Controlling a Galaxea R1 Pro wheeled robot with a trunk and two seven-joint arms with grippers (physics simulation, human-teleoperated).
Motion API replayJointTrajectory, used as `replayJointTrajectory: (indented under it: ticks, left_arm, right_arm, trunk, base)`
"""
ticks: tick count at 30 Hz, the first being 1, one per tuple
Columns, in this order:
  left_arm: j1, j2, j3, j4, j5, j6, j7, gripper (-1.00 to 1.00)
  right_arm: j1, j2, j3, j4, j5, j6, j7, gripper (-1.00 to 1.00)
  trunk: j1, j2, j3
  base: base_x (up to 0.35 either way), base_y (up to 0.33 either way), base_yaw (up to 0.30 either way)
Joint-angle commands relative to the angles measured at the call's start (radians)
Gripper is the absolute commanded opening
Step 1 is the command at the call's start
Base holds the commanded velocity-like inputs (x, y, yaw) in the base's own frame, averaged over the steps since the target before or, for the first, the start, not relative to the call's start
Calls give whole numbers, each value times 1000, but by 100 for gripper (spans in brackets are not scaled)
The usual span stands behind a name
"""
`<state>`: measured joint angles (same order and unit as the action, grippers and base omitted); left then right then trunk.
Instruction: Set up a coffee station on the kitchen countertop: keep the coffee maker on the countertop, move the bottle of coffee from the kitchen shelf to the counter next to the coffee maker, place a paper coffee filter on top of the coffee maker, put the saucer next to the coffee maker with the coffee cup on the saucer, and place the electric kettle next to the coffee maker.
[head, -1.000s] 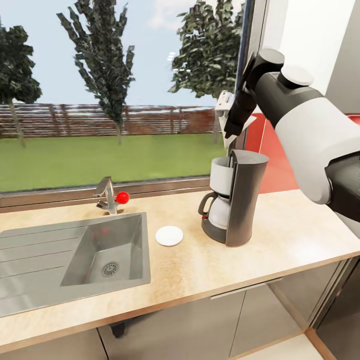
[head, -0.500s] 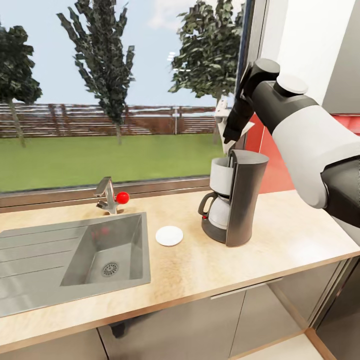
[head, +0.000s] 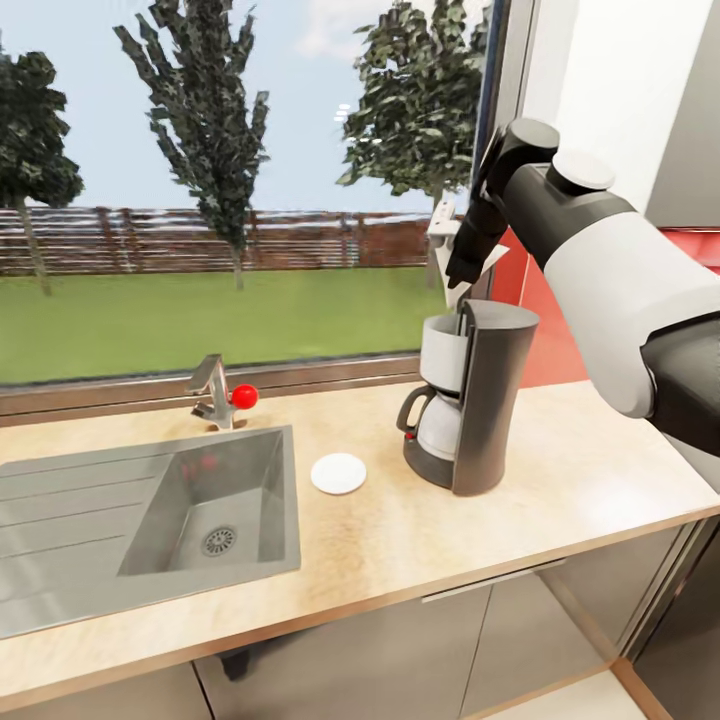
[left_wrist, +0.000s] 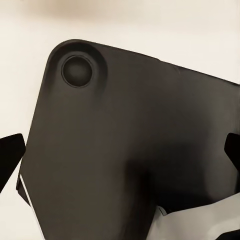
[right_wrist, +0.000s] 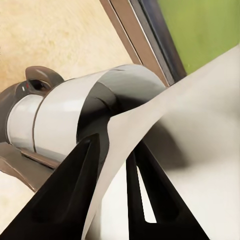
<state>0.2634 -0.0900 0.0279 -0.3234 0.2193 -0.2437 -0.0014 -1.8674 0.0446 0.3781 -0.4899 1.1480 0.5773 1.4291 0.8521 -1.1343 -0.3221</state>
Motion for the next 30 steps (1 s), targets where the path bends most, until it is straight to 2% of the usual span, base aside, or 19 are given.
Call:
replayJointTrajectory:
  ticks: [1,30]
  left_arm:
    - [0,-1,3,-2,2,-1,0,100]
    - [0,0,6,0,2,-1,0,100]
  right_arm:
    - [1,0,2,-1,3,12,5,-100]
    - [8,0,2,-1,3,12,5,-100]
  trunk:
    - [0,-1,-1]
    - [0,-1,-1]
  base:
    - [109,0,0]
    - [45,0,0]
